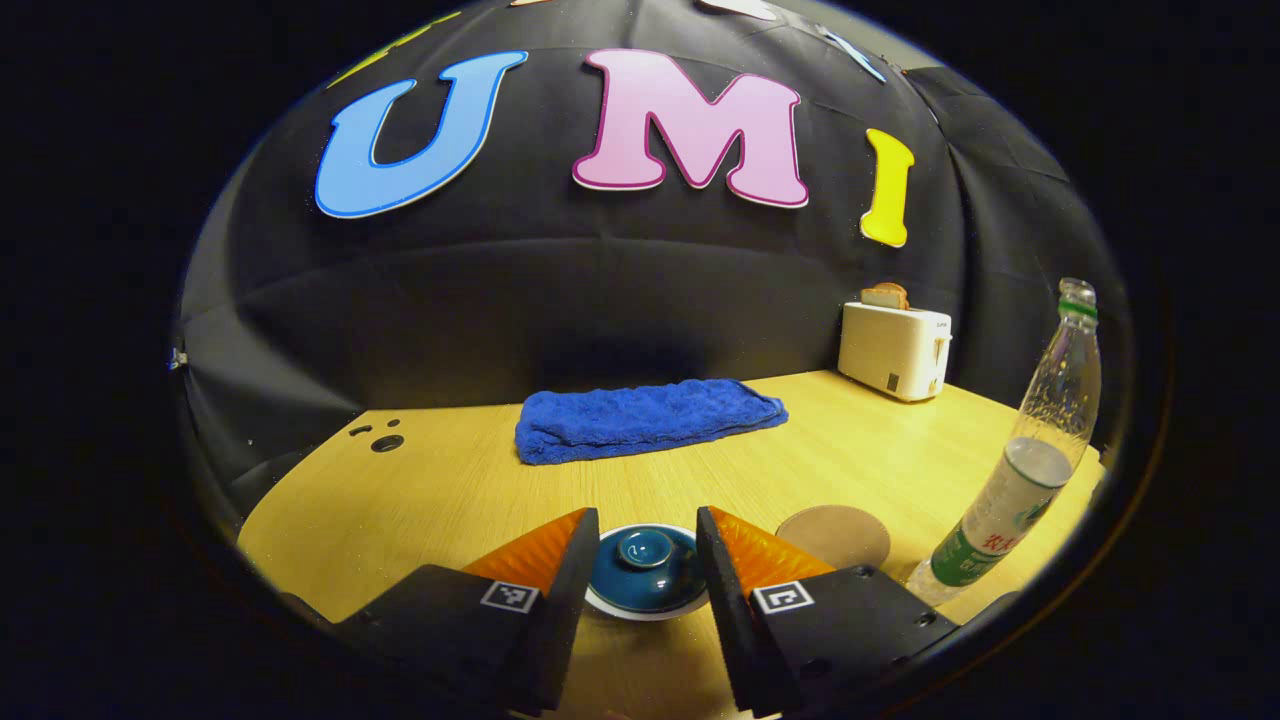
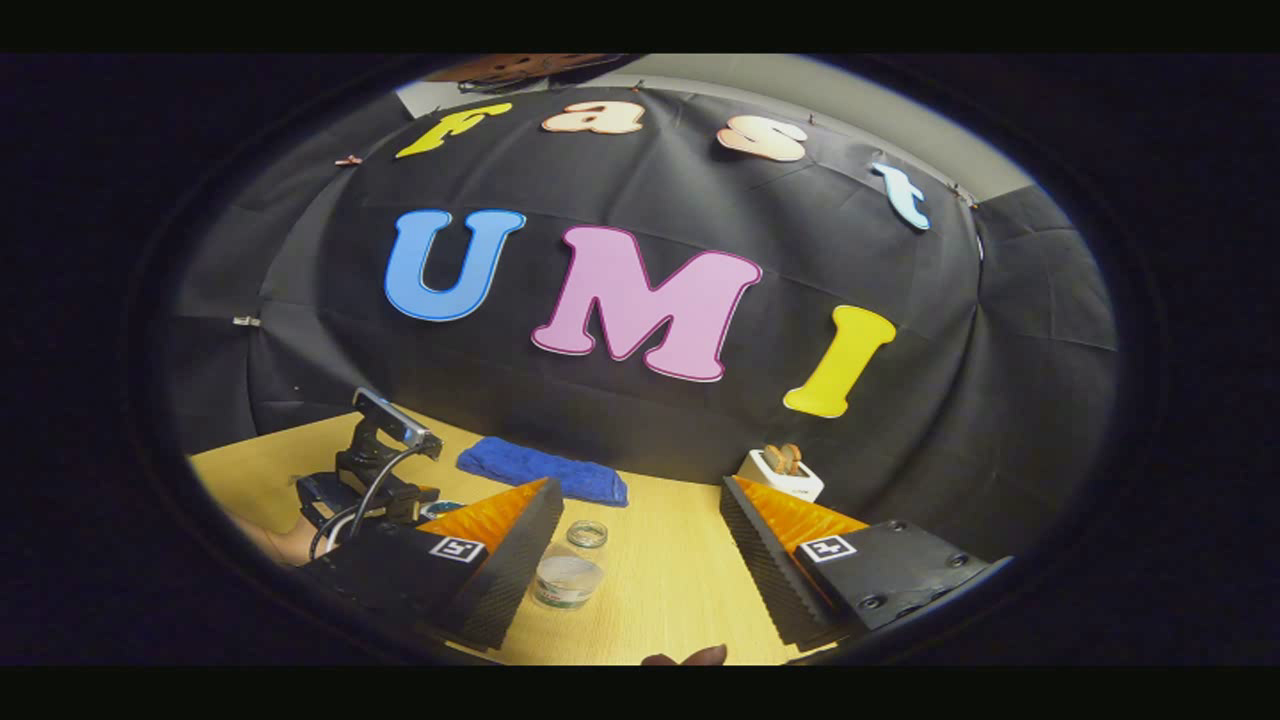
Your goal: Open the teacup lid with one hand, grasp the water bottle and pour water into the teacup with the other hand; after pouring, place the water bottle on the coaster and then close the teacup lid.
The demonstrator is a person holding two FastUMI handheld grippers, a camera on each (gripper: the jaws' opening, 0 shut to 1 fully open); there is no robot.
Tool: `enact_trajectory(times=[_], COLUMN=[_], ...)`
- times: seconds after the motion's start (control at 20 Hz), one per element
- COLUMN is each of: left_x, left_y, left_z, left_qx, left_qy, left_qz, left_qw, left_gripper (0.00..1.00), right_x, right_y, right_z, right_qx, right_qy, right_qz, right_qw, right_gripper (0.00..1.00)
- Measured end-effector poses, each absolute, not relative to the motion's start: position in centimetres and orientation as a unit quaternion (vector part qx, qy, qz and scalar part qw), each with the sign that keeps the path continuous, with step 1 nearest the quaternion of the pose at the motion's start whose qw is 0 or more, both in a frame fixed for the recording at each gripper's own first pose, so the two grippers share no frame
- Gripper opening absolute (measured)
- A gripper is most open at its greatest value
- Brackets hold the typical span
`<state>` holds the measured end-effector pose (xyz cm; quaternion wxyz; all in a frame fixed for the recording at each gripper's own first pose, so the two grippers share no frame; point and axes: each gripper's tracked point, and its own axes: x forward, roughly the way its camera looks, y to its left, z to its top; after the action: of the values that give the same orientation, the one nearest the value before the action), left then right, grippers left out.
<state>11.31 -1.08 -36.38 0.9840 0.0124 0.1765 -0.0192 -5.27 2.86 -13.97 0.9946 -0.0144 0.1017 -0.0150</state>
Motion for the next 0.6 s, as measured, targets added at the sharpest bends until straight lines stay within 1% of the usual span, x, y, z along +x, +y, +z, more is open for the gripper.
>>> enact_trajectory(times=[0.05,0.1,0.25,0.3,0.35,0.4,0.45,0.5,0.55,0.6], left_x=[11.3,11.4,11.6,11.6,11.7,11.7,11.8,11.8,11.8,11.6], left_y=[-1.0,-0.9,-0.8,-0.9,-1.0,-1.0,-1.2,-1.4,-1.6,-1.8], left_z=[-37.0,-37.2,-36.9,-36.9,-36.8,-37.0,-36.8,-36.4,-35.9,-35.4], left_qx=[0.010,0.009,0.014,0.014,0.016,0.018,0.019,0.018,0.016,0.017], left_qy=[0.181,0.180,0.167,0.164,0.164,0.163,0.163,0.160,0.155,0.153], left_qz=[-0.019,-0.018,-0.017,-0.018,-0.017,-0.019,-0.023,-0.027,-0.033,-0.038], left_qw=[0.983,0.984,0.986,0.986,0.986,0.986,0.986,0.987,0.987,0.987], left_gripper=[0.58,0.56,0.54,0.50,0.37,0.31,0.34,0.30,0.33,0.33], right_x=[-5.2,-5.1,-5.2,-5.2,-5.4,-5.6,-5.7,-5.8,-5.8,-5.9], right_y=[2.9,2.9,3.3,3.5,3.9,4.2,4.6,5.0,5.4,5.7], right_z=[-14.4,-14.7,-16.2,-16.8,-17.6,-18.3,-18.9,-19.7,-20.6,-21.5], right_qx=[-0.014,-0.012,-0.002,0.004,0.010,0.015,0.019,0.023,0.026,0.030], right_qy=[0.105,0.108,0.117,0.122,0.126,0.129,0.133,0.137,0.141,0.146], right_qz=[-0.016,-0.016,-0.014,-0.011,-0.007,-0.004,0.001,0.006,0.011,0.016], right_qw=[0.994,0.994,0.993,0.992,0.992,0.992,0.991,0.990,0.990,0.989], right_gripper=[0.98,0.98,0.98,0.98,0.98,0.98,0.98,0.98,0.98,0.98])
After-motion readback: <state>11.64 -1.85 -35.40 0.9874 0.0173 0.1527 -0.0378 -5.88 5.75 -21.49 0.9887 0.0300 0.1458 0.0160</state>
